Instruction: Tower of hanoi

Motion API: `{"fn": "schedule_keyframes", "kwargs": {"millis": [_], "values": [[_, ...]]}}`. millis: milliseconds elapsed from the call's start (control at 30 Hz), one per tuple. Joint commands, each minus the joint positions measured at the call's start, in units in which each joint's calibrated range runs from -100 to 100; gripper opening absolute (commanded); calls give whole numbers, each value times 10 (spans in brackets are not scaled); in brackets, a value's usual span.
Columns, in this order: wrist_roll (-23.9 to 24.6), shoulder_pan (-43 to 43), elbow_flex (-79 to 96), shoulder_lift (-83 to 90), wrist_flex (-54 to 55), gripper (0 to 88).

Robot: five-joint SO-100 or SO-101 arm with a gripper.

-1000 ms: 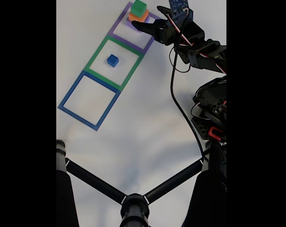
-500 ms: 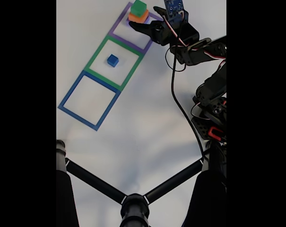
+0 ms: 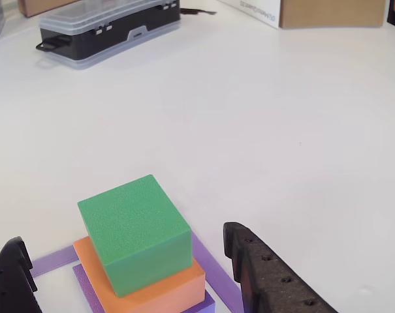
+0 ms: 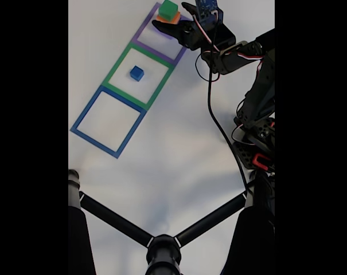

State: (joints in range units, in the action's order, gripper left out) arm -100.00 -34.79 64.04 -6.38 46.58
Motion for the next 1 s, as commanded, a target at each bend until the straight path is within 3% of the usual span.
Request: {"fn": "schedule_keyframes", "kwargs": {"millis": [0,400,967], "values": [[0,14,-28,-5,27,364],[0,27,-68,-38,30,358],[0,36,-70,-46,24,246]]}}
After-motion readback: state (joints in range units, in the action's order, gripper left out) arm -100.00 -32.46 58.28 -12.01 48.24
